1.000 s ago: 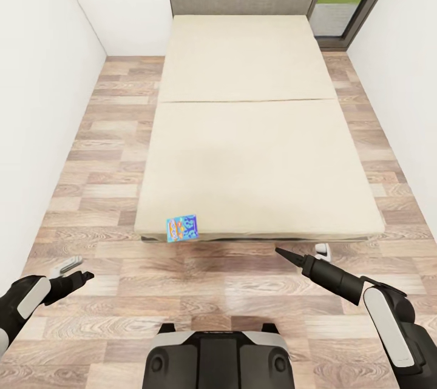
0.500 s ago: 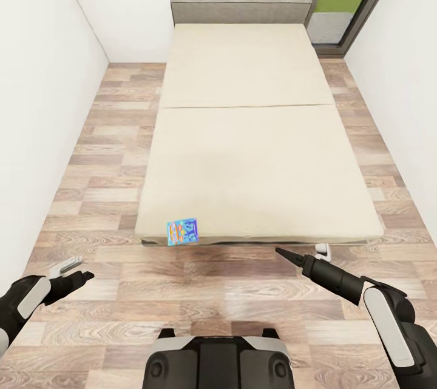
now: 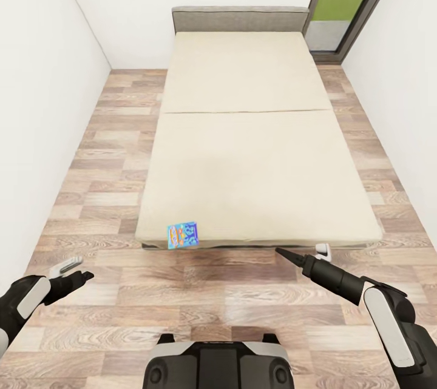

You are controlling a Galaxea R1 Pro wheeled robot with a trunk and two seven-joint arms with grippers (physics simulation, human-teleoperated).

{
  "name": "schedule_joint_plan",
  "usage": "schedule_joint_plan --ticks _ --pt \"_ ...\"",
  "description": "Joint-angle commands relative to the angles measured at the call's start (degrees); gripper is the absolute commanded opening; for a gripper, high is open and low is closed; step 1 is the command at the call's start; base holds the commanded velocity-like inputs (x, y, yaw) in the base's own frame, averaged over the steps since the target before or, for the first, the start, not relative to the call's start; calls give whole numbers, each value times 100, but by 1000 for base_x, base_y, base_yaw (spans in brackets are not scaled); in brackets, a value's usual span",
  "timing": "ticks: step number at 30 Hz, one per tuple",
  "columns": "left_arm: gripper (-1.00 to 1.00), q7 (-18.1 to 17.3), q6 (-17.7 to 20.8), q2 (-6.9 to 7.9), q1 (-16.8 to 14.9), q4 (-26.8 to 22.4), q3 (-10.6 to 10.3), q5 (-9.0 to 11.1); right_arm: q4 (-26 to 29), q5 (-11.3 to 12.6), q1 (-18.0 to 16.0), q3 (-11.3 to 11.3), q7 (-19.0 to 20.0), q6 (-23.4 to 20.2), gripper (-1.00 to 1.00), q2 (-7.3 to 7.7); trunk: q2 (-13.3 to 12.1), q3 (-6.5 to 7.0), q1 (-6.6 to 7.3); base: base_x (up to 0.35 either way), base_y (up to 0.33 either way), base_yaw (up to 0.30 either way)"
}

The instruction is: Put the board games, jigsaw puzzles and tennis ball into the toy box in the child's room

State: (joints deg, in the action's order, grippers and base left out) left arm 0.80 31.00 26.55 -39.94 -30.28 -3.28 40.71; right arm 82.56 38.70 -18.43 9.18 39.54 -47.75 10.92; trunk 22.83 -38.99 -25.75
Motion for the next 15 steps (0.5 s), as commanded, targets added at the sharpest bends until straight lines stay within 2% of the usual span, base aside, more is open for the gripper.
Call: schedule_joint_plan --ticks 1,15 --pt "100 8 11 8 -3 -4 -33 29 1 6 -3 6 11 -33 100 -1 9 3 -4 0 0 0" --pt "100 8 16 0 -3 -4 -24 34 2 6 -3 5 10 -25 100 -2 9 135 -4 0 0 0"
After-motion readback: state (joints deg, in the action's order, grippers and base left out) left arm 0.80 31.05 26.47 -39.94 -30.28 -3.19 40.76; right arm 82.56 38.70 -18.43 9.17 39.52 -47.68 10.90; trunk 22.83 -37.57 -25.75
